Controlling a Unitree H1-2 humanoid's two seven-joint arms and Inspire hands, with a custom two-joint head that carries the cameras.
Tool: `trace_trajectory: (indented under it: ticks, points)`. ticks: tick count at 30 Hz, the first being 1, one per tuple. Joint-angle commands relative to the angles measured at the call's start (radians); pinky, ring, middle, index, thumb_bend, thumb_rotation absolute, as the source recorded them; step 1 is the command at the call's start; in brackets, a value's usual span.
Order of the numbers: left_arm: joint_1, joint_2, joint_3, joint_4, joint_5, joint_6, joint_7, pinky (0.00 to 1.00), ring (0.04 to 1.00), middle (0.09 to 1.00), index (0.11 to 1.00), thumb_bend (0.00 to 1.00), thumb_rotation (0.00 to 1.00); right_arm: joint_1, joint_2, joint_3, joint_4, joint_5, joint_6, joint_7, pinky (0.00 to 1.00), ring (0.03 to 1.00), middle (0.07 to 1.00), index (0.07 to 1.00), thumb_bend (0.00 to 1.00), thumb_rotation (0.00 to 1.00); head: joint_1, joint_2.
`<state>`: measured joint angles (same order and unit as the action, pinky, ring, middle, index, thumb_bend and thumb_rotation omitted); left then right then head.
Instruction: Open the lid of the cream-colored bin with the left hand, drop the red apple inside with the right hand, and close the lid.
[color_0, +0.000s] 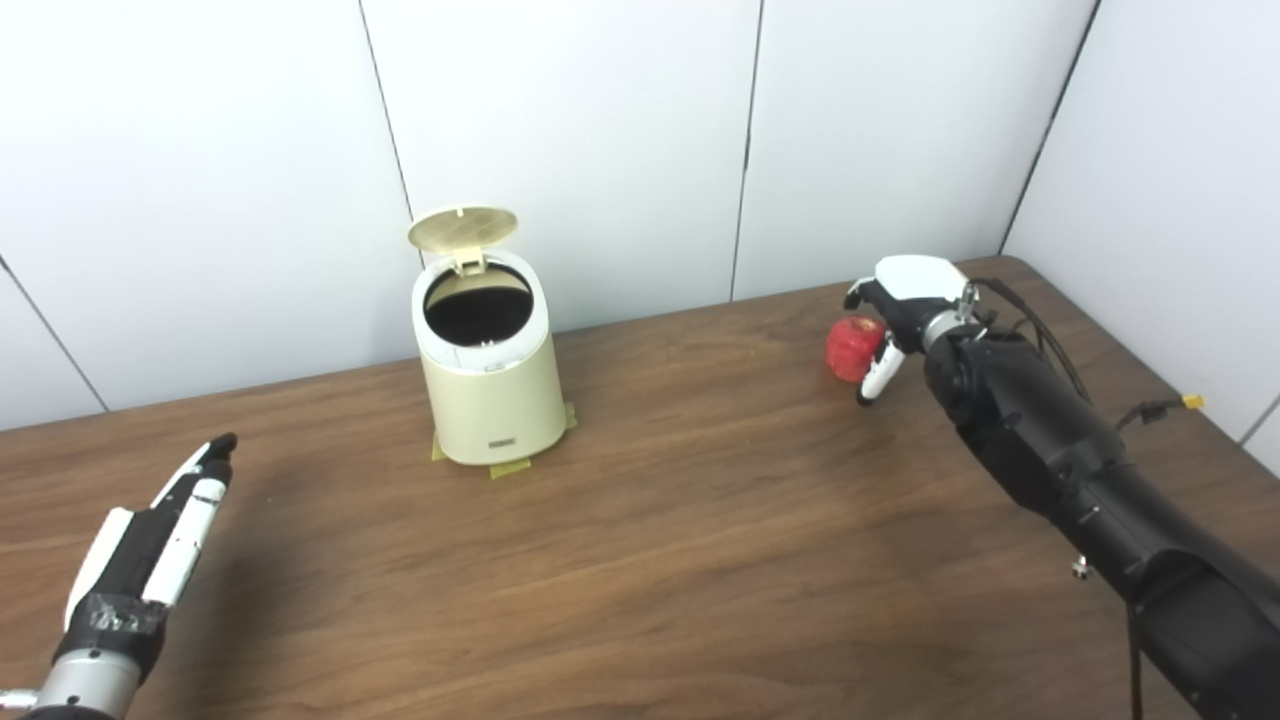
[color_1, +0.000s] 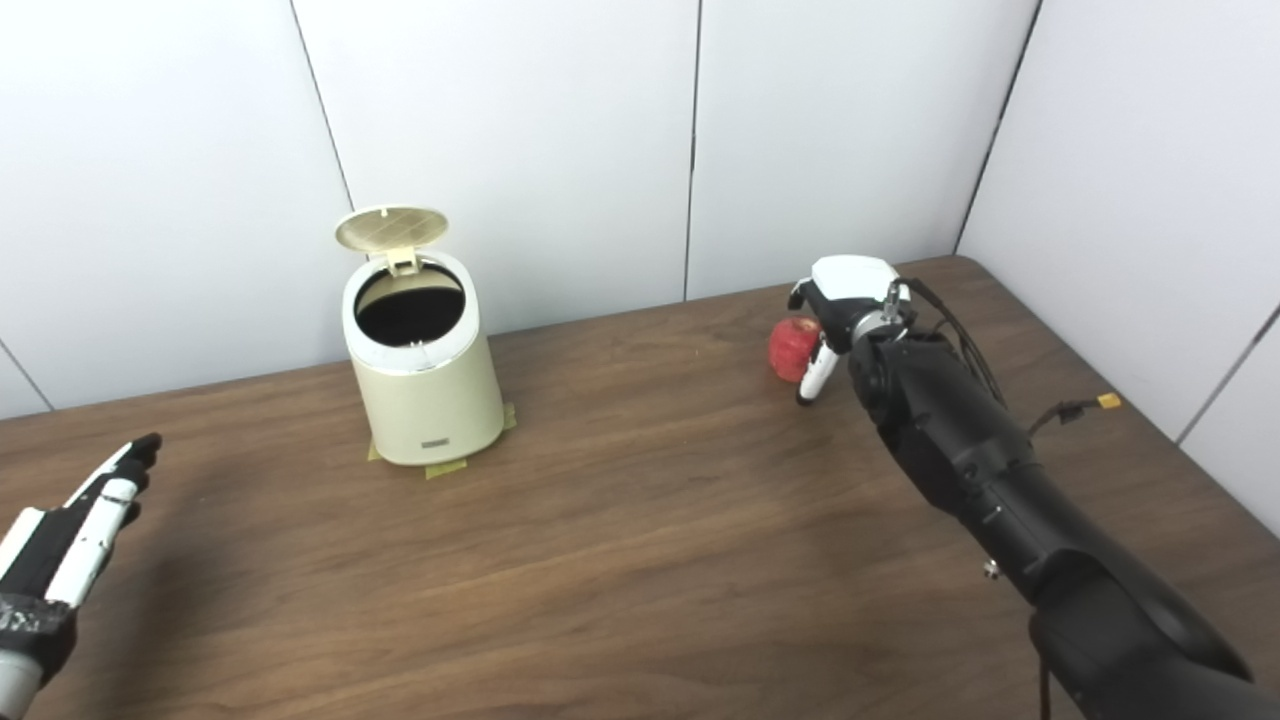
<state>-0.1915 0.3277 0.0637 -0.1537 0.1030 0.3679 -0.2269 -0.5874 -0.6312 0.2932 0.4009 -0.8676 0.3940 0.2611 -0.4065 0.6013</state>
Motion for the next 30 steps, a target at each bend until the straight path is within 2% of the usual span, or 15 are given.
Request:
trace_trajectory:
  ticks: [1, 6, 9, 17, 22, 30]
  points:
    - [-0.031, 0.012, -0.002, -0.044, 0.004, -0.015, 0.015, 1.00, 1.000, 0.989, 0.975, 0.32, 1.00, -0.040, -0.020, -0.024, -0.007, 0.011, -0.022, -0.053, 0.63, 0.802, 0.840, 0.792, 0.89, 0.10, -0.001, 0.002]
    - [-0.032, 0.006, -0.010, -0.042, 0.007, -0.009, 0.018, 1.00, 1.000, 0.998, 0.980, 0.32, 1.00, -0.024, -0.012, -0.046, -0.009, 0.053, -0.037, -0.086, 0.63, 0.778, 0.829, 0.765, 0.84, 0.04, 0.001, 0.002]
    - [-0.030, 0.004, -0.012, -0.044, 0.006, -0.021, 0.018, 1.00, 1.000, 0.998, 0.985, 0.29, 1.00, -0.015, -0.011, -0.054, -0.008, 0.067, -0.044, -0.101, 0.67, 0.757, 0.818, 0.757, 0.81, 0.00, 0.001, 0.006]
    - [-0.020, -0.011, -0.004, -0.030, 0.011, -0.047, 0.045, 1.00, 0.997, 0.982, 0.972, 0.29, 1.00, -0.005, -0.016, -0.046, -0.016, 0.069, -0.040, -0.096, 0.58, 0.701, 0.783, 0.768, 0.76, 0.00, -0.003, 0.011]
    - [-0.013, -0.018, -0.006, -0.043, 0.009, -0.042, 0.055, 1.00, 0.989, 0.978, 0.972, 0.29, 1.00, -0.006, -0.015, -0.029, -0.021, 0.057, -0.040, -0.085, 0.62, 0.738, 0.790, 0.779, 0.74, 0.00, 0.001, 0.018]
    - [-0.010, -0.025, 0.005, -0.059, -0.004, -0.017, 0.057, 1.00, 1.000, 0.984, 0.997, 0.37, 1.00, -0.014, -0.009, -0.024, -0.004, 0.064, -0.067, -0.098, 0.59, 0.706, 0.763, 0.767, 0.75, 0.00, 0.001, 0.024]
